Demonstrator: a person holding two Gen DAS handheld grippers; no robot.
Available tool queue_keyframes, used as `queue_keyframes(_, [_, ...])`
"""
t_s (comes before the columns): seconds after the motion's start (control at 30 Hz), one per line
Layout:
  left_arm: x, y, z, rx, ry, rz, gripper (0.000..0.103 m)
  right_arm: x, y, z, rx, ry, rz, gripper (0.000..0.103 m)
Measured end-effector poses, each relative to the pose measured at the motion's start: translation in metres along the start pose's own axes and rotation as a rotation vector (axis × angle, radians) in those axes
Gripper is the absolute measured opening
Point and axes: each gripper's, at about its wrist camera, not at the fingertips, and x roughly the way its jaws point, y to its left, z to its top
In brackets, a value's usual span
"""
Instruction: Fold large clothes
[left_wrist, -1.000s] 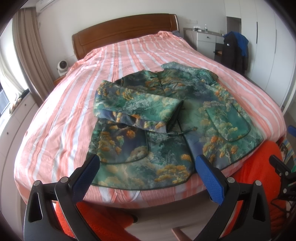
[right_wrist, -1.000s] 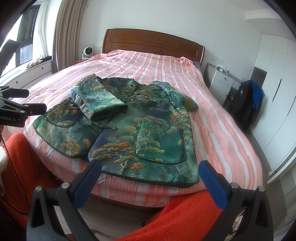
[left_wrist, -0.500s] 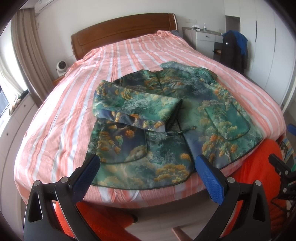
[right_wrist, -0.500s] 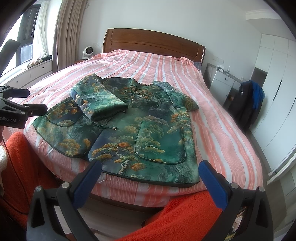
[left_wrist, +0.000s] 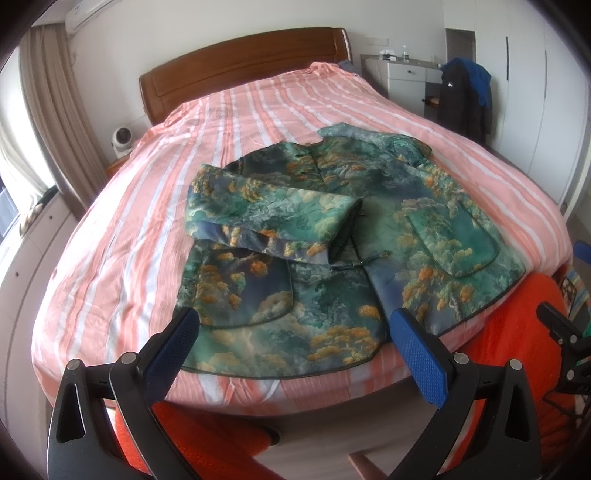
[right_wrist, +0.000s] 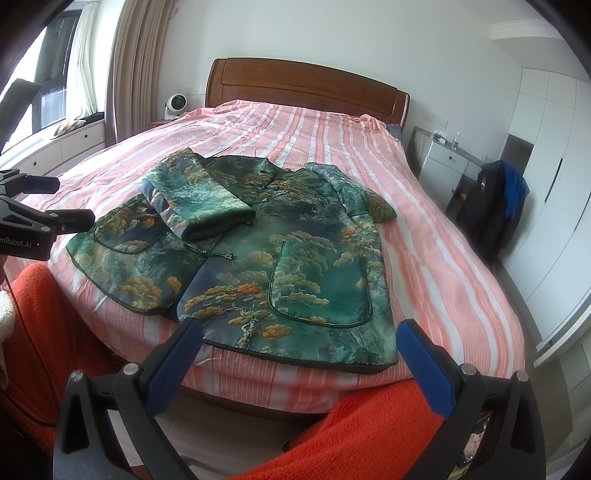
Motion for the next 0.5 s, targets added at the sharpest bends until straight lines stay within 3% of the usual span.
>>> queue_keyframes(0.5, [0.0016,0.0019,0.0015,0.004,0.029,0.0,0.103,-0.0001,-0.0005,0.0006,0.0,0.002,0.0,0.103])
